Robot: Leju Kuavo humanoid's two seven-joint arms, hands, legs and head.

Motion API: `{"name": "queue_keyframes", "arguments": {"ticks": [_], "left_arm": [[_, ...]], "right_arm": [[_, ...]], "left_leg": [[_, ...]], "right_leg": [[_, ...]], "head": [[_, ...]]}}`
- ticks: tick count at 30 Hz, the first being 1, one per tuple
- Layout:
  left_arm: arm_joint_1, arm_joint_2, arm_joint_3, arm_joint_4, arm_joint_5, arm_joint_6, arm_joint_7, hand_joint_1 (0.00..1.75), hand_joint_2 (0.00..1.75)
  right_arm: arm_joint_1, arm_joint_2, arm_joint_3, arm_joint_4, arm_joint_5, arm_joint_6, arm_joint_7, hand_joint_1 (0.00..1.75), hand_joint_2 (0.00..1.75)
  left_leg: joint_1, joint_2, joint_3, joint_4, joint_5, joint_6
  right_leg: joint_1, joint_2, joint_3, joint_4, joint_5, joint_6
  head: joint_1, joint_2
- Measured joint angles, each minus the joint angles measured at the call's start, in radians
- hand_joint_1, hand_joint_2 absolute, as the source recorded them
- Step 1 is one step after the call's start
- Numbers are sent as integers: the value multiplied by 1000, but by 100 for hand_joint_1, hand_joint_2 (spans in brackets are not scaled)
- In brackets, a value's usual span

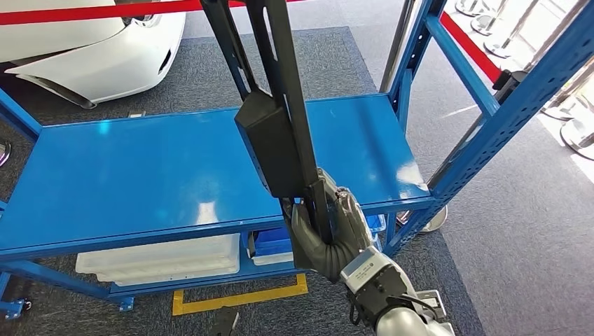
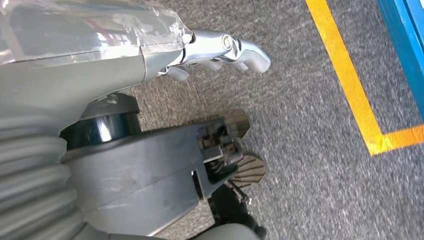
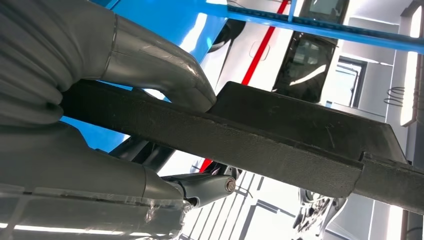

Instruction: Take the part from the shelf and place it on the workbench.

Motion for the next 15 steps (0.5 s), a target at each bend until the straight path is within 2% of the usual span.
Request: {"name": "queue_keyframes", "arguments": {"ticks": [9, 15], "left_arm": [[-5, -2, -3, 0, -3, -15, -1, 0, 175], [-9, -2, -4, 0, -4, -21, 3, 0, 175]], "right_arm": [[14, -3, 0, -9, 26, 4, 26, 175, 175], [17, -3, 0, -9, 29, 8, 30, 175, 175]], "left_leg": [[-2, 0, 0, 1, -1, 2], [-5, 0, -1, 6, -4, 7]], "right_leg": [[-2, 0, 0, 0, 0, 1], [-5, -1, 2, 0, -1, 5]], "head": [[-1, 0], [-3, 0]]}}
